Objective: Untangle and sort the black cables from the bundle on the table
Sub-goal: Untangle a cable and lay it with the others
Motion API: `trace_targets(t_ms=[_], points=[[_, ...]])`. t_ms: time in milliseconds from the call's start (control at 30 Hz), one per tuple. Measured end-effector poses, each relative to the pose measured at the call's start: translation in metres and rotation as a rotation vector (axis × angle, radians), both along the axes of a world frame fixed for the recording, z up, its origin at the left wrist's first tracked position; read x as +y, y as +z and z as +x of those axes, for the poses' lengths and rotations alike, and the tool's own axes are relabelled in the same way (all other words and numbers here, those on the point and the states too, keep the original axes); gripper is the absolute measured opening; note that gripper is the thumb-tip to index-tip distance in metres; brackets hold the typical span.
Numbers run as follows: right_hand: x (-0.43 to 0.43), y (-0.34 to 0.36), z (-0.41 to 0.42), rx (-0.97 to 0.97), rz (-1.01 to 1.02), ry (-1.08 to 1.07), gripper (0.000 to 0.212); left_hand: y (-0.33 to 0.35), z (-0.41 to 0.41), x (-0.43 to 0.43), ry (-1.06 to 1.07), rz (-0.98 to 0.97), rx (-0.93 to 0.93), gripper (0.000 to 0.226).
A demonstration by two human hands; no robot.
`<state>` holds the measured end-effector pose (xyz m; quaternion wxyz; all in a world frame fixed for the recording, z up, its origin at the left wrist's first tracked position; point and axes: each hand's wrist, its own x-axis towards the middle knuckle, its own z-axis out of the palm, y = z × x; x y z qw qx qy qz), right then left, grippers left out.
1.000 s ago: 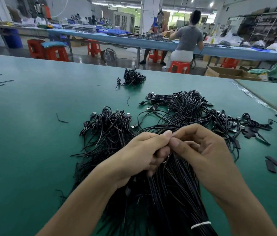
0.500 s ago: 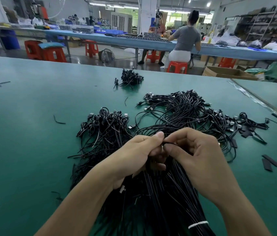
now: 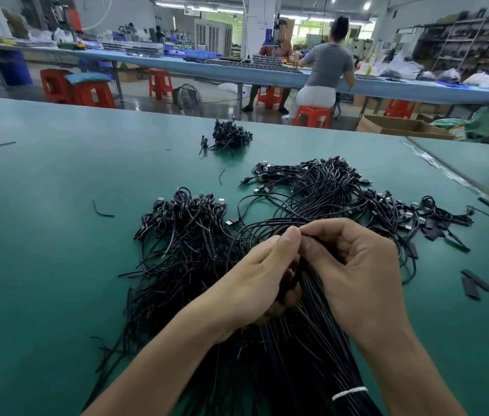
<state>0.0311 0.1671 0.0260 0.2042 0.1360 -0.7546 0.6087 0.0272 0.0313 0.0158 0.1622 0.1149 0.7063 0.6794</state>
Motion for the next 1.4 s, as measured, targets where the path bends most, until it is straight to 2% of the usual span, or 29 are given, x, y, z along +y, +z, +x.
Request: trace_targets(t_ms=[100, 200, 333, 400, 433, 467, 533, 567, 633, 700, 767, 833, 900, 967, 1000, 1100, 1233, 1400], points=[[-0.002, -0.002, 0.001, 0.000, -0.031, -0.004, 0.025, -0.001, -0.003, -0.004, -0.030, -0.047, -0.022, 0.062], [-0.003, -0.001, 0.001, 0.028, -0.069, 0.021, 0.026, -0.001, -0.005, -0.008, -0.063, -0.030, -0.118, 0.075], [-0.002, -0.001, -0.002, 0.016, -0.045, -0.001, 0.025, -0.002, -0.009, -0.006, 0.003, 0.080, -0.228, 0.062], [0.001, -0.004, -0.003, -0.093, -0.039, -0.015, 0.015, -0.002, -0.013, -0.011, 0.122, 0.048, -0.152, 0.059], [0.003, -0.005, -0.003, -0.182, -0.031, -0.001, 0.019, -0.002, -0.016, -0.016, 0.207, -0.020, -0.061, 0.058], [0.004, -0.006, -0.003, -0.266, 0.014, 0.026, 0.033, -0.002, -0.018, -0.021, 0.303, -0.119, 0.052, 0.057], [0.004, -0.009, -0.001, -0.372, 0.271, 0.075, 0.048, -0.004, -0.021, -0.033, 0.506, -0.340, 0.254, 0.061], [0.001, -0.012, 0.001, -0.396, 0.428, 0.096, 0.043, -0.005, -0.023, -0.038, 0.578, -0.421, 0.315, 0.066], [-0.010, -0.018, 0.005, -0.418, 0.643, 0.090, 0.023, -0.006, -0.025, -0.044, 0.638, -0.490, 0.357, 0.076], [-0.024, -0.026, 0.009, -0.420, 0.718, 0.095, 0.018, -0.006, -0.026, -0.044, 0.658, -0.505, 0.354, 0.077], [-0.040, -0.030, 0.016, -0.400, 0.779, 0.095, 0.021, -0.008, -0.028, -0.042, 0.661, -0.551, 0.382, 0.075], [-0.049, -0.034, 0.023, -0.394, 0.838, 0.078, 0.032, -0.010, -0.028, -0.039, 0.646, -0.598, 0.429, 0.064], [-0.054, -0.039, 0.026, -0.376, 0.885, 0.084, 0.030, -0.011, -0.027, -0.038, 0.652, -0.604, 0.462, 0.060], [-0.056, -0.041, 0.026, -0.356, 0.869, 0.082, 0.013, -0.012, -0.029, -0.039, 0.675, -0.588, 0.490, 0.060], [-0.056, -0.041, 0.025, -0.353, 0.848, 0.073, 0.012, -0.013, -0.029, -0.039, 0.686, -0.575, 0.504, 0.059], [-0.054, -0.044, 0.025, -0.325, 0.878, 0.042, 0.025, -0.013, -0.031, -0.040, 0.718, -0.549, 0.540, 0.056], [-0.054, -0.047, 0.026, -0.332, 0.917, 0.070, 0.022, -0.013, -0.030, -0.037, 0.723, -0.565, 0.537, 0.053], [-0.052, -0.047, 0.025, -0.290, 0.891, 0.069, 0.015, -0.016, -0.025, -0.030, 0.710, -0.704, 0.506, 0.053]])
